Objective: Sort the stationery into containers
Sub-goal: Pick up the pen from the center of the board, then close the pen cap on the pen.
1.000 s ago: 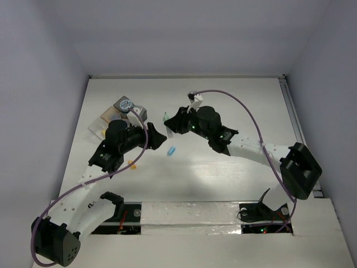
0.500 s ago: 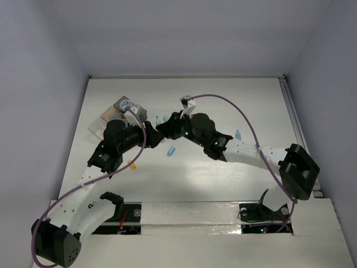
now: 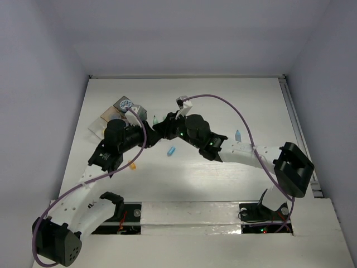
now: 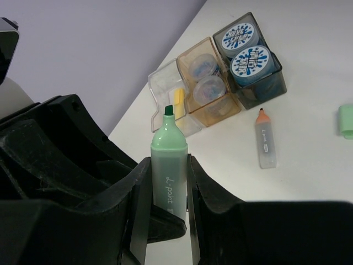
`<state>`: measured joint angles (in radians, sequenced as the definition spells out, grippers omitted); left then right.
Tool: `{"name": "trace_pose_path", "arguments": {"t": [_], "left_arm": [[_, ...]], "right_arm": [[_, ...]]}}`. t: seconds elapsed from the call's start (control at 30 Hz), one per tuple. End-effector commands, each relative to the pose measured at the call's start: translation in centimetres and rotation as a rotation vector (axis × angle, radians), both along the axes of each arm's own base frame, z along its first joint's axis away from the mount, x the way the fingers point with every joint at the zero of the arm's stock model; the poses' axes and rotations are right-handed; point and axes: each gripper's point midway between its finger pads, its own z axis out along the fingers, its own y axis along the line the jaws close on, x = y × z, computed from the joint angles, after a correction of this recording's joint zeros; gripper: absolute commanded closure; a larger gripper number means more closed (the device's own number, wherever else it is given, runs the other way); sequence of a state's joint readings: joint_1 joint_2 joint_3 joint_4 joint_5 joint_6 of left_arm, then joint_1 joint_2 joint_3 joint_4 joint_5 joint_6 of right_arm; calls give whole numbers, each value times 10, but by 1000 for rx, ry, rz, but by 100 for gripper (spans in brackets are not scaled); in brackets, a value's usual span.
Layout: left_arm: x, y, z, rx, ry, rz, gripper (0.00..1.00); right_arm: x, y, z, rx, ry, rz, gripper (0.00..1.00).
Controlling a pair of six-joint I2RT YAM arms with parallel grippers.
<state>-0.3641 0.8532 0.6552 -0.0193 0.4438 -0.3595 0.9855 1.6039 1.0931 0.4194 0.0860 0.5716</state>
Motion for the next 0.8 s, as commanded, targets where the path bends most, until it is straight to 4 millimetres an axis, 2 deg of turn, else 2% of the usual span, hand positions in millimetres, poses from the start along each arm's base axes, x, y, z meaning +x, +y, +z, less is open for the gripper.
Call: {"name": "trace_pose_path", "arguments": {"t": [0.0, 0.13, 0.17, 0.2, 0.23, 0.27, 0.37, 0.4, 0.43, 0.5, 0.57, 0.67, 0.7, 0.77], "left_arm": [[6, -4, 19, -28, -67, -14, 83], [6, -2, 22, -23, -77, -11, 100], [6, -1, 21, -19, -76, -2, 100], [7, 0, 22, -17, -79, 5, 100], [6, 1, 26, -17, -91, 7, 100], [6, 2, 28, -16, -99, 11, 100], [-2, -5, 35, -42, -121, -46, 100], [-3, -7, 36, -49, -121, -62, 100], [-4, -8, 37, -52, -122, -69, 100], [-1, -3, 37, -34, -127, -45, 100], [1, 4, 41, -26, -144, -17, 100], [0, 11, 50, -37, -176, 5, 100], [1, 14, 53, -37, -186, 16, 100], [-3, 16, 59, -42, -208, 20, 100]], "right_arm": [[-11, 15, 37, 75, -62, 38, 91], [-11, 9, 40, 62, -70, 25, 88], [-12, 7, 41, 59, -70, 24, 86], [-13, 5, 39, 42, -67, 21, 79], [-14, 0, 46, 35, -86, 17, 73], [-15, -4, 40, -5, -76, 13, 62], [-15, -17, 55, -13, -77, 58, 52], [-25, -18, 54, -19, -57, 137, 45], [-18, -27, 55, -18, -47, 141, 42], [-25, -38, 59, -20, -39, 205, 38], [-12, -55, 61, -33, -51, 186, 37], [5, -71, 47, -93, -34, 155, 39], [20, -80, 34, -125, -7, 119, 46], [37, -85, 28, -159, -8, 100, 55]]}}
